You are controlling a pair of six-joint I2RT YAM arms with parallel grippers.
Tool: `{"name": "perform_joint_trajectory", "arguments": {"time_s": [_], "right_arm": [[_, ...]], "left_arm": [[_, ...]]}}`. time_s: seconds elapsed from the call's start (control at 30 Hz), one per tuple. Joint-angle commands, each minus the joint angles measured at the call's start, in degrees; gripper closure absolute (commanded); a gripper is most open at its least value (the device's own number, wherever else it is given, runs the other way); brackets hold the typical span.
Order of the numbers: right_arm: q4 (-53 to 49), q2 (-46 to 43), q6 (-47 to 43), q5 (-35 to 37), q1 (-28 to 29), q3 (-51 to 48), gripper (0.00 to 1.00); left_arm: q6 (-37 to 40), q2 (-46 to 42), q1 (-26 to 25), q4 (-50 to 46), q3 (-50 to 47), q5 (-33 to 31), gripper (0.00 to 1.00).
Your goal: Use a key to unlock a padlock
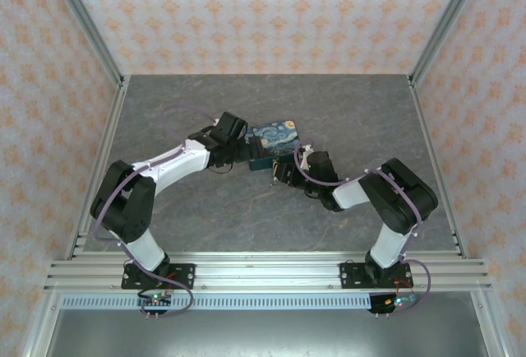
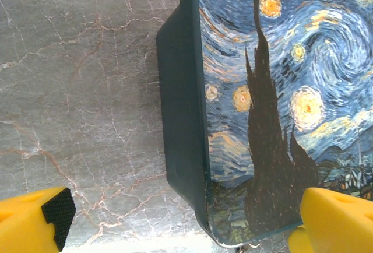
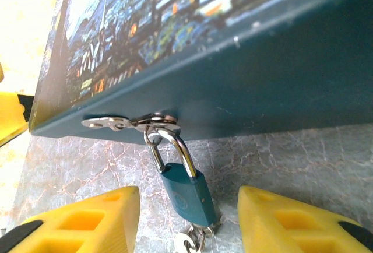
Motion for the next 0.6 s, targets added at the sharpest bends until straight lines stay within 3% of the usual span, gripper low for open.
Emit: {"name": "perform_joint_trajectory", "arguments": {"time_s": [0.0, 0.57], "right_arm": [[1.72, 1.81, -0.91, -1.91, 0.16, 1.33, 0.54], [-0.54, 4.25, -3.15, -1.42, 1.79, 2.46, 0.62]], "left_arm": [[0.81, 0.71, 0.81, -0.15, 1.76, -1.56, 0.00], [-0.46, 2.26, 1.07, 2.07, 1.56, -0.20, 0.00]]}}
